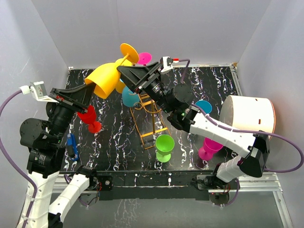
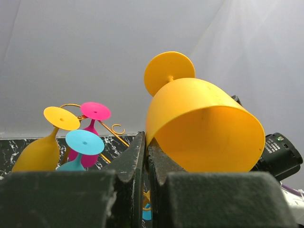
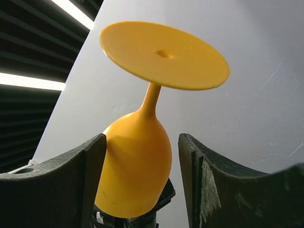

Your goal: Place the wine glass upside down on the wine glass rack

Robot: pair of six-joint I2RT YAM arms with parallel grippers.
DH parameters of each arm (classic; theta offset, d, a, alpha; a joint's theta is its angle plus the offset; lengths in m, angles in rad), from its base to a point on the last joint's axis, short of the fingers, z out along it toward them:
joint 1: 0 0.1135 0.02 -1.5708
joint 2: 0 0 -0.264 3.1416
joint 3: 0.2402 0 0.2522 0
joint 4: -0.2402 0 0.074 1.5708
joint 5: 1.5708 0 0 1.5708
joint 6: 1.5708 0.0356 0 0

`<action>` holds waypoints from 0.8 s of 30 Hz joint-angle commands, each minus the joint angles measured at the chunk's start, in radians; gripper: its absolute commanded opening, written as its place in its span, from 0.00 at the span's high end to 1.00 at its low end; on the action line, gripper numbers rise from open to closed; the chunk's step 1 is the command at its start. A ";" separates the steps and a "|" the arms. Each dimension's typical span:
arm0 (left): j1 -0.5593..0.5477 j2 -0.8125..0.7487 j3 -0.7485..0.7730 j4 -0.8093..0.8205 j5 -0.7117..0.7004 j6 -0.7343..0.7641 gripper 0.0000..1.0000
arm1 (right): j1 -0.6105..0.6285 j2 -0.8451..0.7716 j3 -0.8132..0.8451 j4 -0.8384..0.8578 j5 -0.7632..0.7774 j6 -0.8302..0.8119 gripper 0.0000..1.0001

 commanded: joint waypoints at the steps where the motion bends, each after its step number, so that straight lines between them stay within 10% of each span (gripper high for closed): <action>1: -0.001 -0.020 -0.025 0.108 0.118 0.001 1.00 | 0.004 -0.048 -0.016 0.110 0.053 0.049 0.41; 24: -0.002 0.012 -0.022 0.106 0.224 0.019 1.00 | 0.004 -0.099 -0.080 0.121 0.112 0.044 1.00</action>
